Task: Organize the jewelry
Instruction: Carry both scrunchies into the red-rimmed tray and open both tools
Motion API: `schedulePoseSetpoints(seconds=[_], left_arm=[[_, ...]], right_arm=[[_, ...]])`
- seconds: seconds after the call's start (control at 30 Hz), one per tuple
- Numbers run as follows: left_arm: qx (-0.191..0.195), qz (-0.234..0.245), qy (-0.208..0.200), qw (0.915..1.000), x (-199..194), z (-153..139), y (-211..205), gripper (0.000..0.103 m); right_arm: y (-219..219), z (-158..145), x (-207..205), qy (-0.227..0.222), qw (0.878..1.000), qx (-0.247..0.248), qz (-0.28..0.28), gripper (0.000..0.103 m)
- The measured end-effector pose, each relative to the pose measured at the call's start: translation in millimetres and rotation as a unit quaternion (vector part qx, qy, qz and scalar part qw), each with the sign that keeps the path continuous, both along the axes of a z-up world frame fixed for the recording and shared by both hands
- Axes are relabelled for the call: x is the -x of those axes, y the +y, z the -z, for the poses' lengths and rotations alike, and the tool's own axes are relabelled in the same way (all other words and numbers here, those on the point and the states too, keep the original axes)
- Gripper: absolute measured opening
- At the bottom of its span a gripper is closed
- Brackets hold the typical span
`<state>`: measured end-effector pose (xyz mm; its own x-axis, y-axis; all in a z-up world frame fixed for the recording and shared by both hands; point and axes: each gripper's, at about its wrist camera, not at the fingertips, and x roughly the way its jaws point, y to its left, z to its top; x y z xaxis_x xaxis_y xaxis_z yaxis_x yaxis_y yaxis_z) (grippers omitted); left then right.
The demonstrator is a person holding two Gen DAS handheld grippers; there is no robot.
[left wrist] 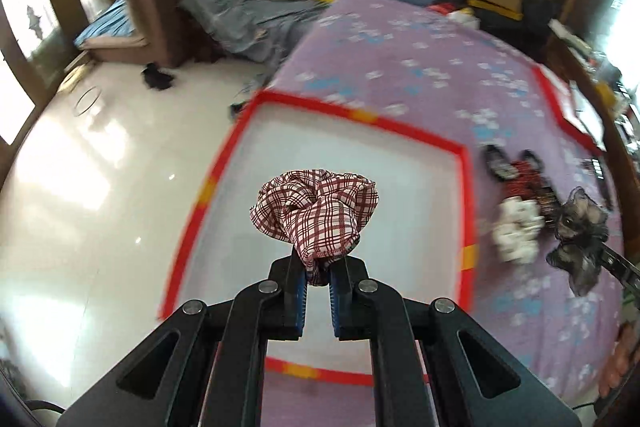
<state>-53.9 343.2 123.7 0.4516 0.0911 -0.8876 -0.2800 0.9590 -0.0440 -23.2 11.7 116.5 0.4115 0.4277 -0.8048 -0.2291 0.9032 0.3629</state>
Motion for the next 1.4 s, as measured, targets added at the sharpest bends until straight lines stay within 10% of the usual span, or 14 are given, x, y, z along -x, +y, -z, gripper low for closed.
schedulePoseSetpoints(seconds=[0.4, 0.83, 1.03, 1.4], left_arm=[[-0.013, -0.010, 0.068, 0.9976, 26, 49, 46, 0.009], [-0.040, 0.009, 0.090, 0.9951, 34, 54, 45, 0.023], [-0.038, -0.004, 0.058, 0.9976, 44, 28, 46, 0.048], [-0.019, -0.048, -0.001, 0.9987, 52, -21, 27, 0.052]], right_arm=[[149, 50, 32, 0.046, 0.985, 0.029, -0.161, 0.018], [167, 63, 42, 0.049, 0.986, 0.036, -0.152, 0.033], [165, 52, 47, 0.027, 0.988, 0.037, -0.150, 0.054], [125, 15, 62, -0.029, 0.986, 0.031, -0.163, 0.060]])
